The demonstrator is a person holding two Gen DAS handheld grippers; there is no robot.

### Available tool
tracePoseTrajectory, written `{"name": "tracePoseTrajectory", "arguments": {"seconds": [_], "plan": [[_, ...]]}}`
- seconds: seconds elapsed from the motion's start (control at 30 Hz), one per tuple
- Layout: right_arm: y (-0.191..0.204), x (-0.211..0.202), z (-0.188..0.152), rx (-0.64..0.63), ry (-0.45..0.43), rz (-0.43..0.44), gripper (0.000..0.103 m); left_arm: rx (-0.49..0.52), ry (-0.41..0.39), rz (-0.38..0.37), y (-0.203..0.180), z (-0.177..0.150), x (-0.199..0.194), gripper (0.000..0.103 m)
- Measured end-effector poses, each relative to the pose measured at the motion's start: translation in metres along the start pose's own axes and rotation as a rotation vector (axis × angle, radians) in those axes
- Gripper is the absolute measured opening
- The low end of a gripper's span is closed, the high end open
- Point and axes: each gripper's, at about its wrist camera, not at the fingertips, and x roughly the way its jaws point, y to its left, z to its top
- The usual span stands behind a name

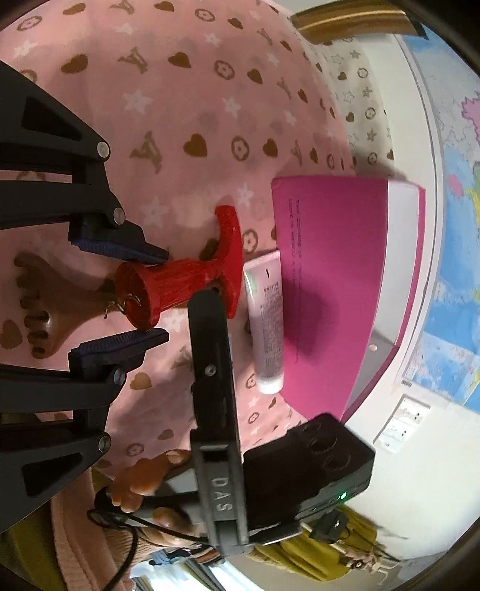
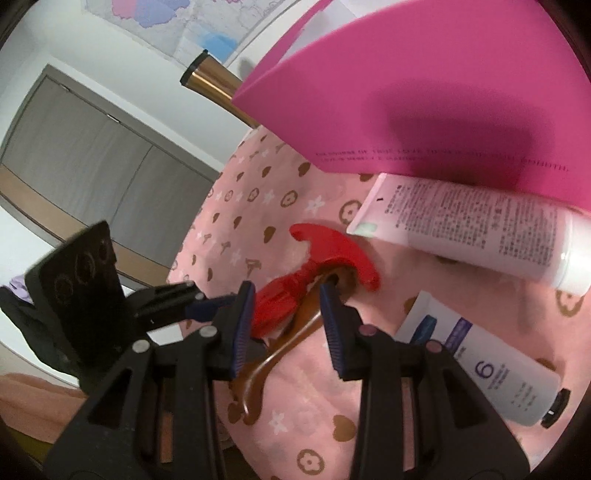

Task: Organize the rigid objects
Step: 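Grasp the red corkscrew by its shaft with the right tool and lift, then lower the red corkscrew into the magenta box and open the right tool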

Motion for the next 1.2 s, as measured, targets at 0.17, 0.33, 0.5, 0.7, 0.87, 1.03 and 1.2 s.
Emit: {"name": "tracePoseTrajectory", "arguments": {"seconds": [0.17, 0.33, 0.5, 0.7, 0.87, 1.03, 1.2], "plan": [[-0.002, -0.001, -0.002, 0.022, 0.016, -0.011, 0.040, 0.024, -0.009, -0.034, -0.009, 0.002, 0.003, 0.036], [-0.011, 0.004, -0.003, 0.066, 0.027, -0.030, 0.042, 0.061, -0.001, -0.057, -0.021, 0.002, 0.013, 0.036], [-0.018, -0.004, -0.007, 0.086, -0.004, -0.020, 0.035, 0.067, -0.001, -0.084, -0.025, 0.003, 0.015, 0.036], [-0.008, -0.029, -0.010, 0.031, -0.100, -0.030, 0.024, 0.099, -0.013, -0.114, -0.036, 0.014, 0.015, 0.036], [0.006, -0.066, -0.005, -0.027, -0.190, -0.078, 0.024, 0.138, -0.050, -0.167, -0.050, 0.042, 0.009, 0.036], [0.024, -0.110, 0.012, -0.097, -0.287, -0.122, 0.021, 0.185, -0.093, -0.194, -0.070, 0.086, 0.005, 0.036], [0.038, -0.145, 0.039, -0.171, -0.365, -0.187, 0.015, 0.199, -0.127, -0.203, -0.084, 0.141, 0.013, 0.036]]}}
